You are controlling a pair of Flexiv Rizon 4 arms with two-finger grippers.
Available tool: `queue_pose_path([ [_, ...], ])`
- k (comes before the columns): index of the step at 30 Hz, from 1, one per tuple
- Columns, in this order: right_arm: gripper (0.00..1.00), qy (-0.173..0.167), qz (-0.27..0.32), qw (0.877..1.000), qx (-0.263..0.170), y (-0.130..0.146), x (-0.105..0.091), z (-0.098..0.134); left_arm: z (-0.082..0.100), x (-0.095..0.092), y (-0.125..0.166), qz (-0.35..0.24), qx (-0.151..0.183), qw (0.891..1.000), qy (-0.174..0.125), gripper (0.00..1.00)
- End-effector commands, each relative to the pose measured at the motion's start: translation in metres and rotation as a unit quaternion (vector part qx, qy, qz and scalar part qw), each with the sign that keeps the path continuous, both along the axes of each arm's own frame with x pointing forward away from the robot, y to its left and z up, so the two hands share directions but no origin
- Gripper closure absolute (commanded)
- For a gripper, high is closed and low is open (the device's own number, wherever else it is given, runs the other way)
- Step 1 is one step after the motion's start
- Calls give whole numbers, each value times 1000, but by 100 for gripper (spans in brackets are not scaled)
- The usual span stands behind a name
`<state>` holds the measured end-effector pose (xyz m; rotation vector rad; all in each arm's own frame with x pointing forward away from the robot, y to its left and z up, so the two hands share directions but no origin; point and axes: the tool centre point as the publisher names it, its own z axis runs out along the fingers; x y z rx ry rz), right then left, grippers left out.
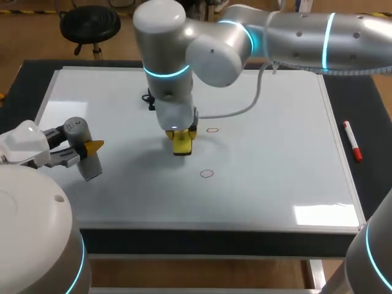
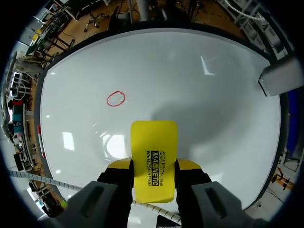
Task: Pick up the inspection probe, press it on each red-marked spot on the whiteboard one by one, put down the probe, pick up the eraser, and wipe off all the red marks.
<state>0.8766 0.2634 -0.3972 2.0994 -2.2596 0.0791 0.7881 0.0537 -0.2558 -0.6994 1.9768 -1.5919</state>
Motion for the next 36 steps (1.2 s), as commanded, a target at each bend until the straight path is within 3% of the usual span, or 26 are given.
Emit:
queue_pose_path([
  [1,100,4,5,1000,7,12,3,-6,1,0,0,0,0,1000,0,100],
  [16,100,8,12,999,36,24,0,-17,1,0,0,0,0,1000,0,100],
  [36,100,31,1,999,14,-2,-3,-37,1,0,0,0,0,1000,0,100],
])
